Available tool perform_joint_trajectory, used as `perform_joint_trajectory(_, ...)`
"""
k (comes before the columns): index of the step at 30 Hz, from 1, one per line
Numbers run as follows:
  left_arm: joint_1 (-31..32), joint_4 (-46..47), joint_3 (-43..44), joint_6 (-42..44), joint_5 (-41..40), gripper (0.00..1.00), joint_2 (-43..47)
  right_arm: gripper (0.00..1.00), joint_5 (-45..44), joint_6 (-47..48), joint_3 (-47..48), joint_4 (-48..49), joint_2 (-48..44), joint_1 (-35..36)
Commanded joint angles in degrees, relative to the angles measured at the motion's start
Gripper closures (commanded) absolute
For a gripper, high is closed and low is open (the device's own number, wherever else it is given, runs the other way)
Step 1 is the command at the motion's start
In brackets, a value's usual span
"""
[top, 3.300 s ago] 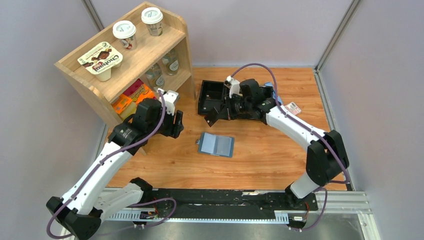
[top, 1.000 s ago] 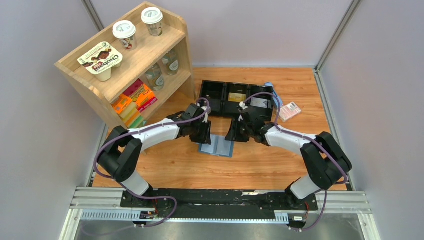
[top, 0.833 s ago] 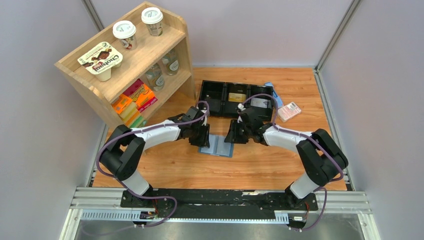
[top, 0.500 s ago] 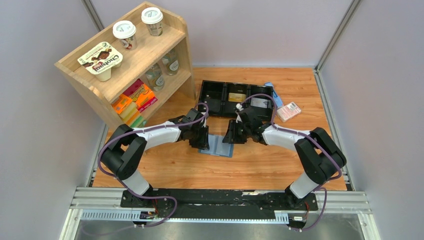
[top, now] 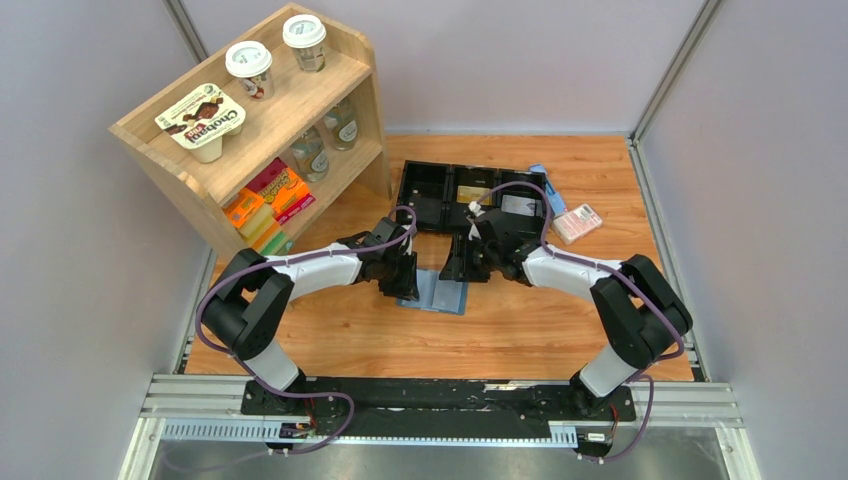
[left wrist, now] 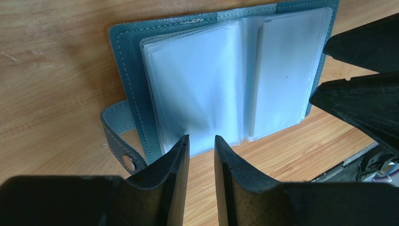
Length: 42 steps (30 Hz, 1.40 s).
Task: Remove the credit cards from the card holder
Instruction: Remove the credit card from the card holder.
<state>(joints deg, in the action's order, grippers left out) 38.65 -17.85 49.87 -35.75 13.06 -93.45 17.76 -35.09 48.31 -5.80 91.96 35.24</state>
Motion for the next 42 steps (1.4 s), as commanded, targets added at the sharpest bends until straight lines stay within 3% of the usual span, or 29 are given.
perform_joint_trajectory(1,0.5,-1.5,-1.3,-0.5,-0.2,0.66,0.8,0.48,-5.6,0.5,1.6,-2.5,0.1,0.5)
perform_joint_trajectory(7,0.6,-2.0,-1.2,-0.5,-1.0,0.66,0.7,0.46,-6.3,0.9,2.2,-3.1,1.3,0.6)
perform_joint_trajectory(19,0.6,-1.6,-1.0,-0.1,0.4,0.67,-0.1,0.51,-1.0,1.3,3.4,-0.3,2.3,1.6)
perform_joint_trajectory(29,0.8,-1.3,-1.0,0.1,0.8,0.67,0.1,0.50,3.9,0.7,5.2,1.4,3.9,1.8)
perform_joint_trajectory(42,0.8,1.6,-3.5,-1.6,-0.3,0.67,5.0,0.46,10.6,-3.0,6.4,7.6,8.3,2.1)
